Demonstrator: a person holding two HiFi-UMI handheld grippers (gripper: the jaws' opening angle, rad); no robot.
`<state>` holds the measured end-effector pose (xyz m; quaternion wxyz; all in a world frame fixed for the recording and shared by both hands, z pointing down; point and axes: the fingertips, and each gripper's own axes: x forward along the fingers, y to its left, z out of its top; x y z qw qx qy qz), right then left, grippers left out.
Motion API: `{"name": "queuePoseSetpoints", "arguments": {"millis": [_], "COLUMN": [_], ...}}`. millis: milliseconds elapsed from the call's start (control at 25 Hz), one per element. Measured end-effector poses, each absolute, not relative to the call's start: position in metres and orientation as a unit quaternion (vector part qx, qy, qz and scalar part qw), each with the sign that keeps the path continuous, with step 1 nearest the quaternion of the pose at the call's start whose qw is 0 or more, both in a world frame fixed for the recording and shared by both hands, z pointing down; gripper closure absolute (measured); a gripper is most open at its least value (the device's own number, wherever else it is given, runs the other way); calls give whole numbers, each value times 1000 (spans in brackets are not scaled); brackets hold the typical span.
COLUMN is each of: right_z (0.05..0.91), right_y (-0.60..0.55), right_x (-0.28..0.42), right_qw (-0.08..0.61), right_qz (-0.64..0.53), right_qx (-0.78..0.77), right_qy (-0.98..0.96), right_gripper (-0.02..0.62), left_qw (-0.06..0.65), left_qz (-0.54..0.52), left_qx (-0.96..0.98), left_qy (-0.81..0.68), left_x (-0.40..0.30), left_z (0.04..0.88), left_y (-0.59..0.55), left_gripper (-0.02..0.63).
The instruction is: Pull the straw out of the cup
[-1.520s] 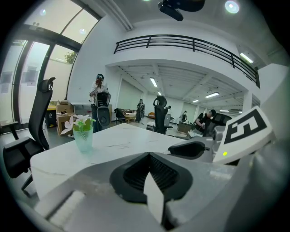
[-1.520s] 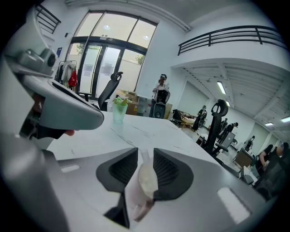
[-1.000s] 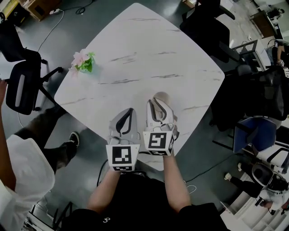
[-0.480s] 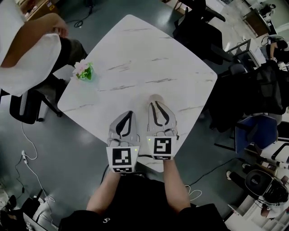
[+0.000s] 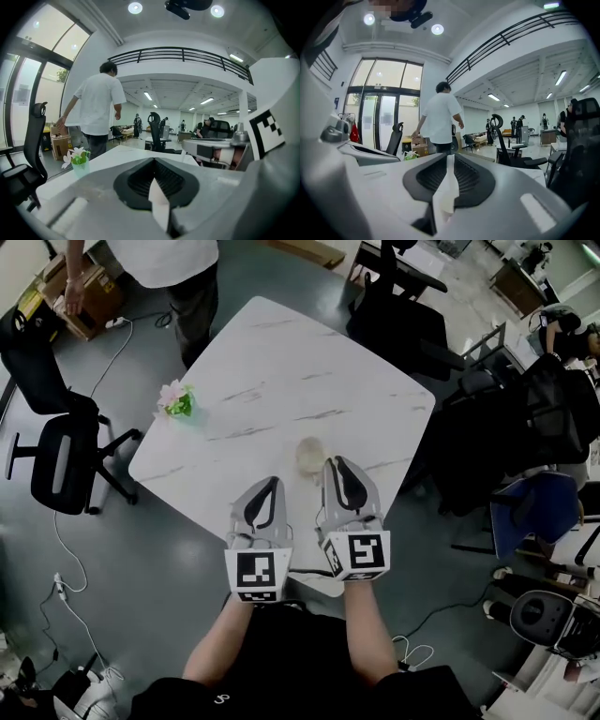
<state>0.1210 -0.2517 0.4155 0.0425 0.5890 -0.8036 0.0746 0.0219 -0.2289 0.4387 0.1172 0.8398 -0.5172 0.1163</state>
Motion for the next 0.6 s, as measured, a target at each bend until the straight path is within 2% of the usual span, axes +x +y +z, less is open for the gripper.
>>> {"name": "queuePoseSetpoints", "arguments": {"millis": [400,600], "right_z": [378,363], "right_y": [-201,-169], "right_x": [141,151], "right_qw": [-37,-54], "right_qz": [103,104], "right_qx": [583,575], "right_qy": [-805,-810], "right_gripper": [548,549], "left_qw": [86,67], "left_qz": [100,83], "left_qx": [843,841], "left_qy": [-522,-530], "left_x": [27,28], "left_z": [410,391], "left_y": [-194,-174], "left_gripper": [604,604]}}
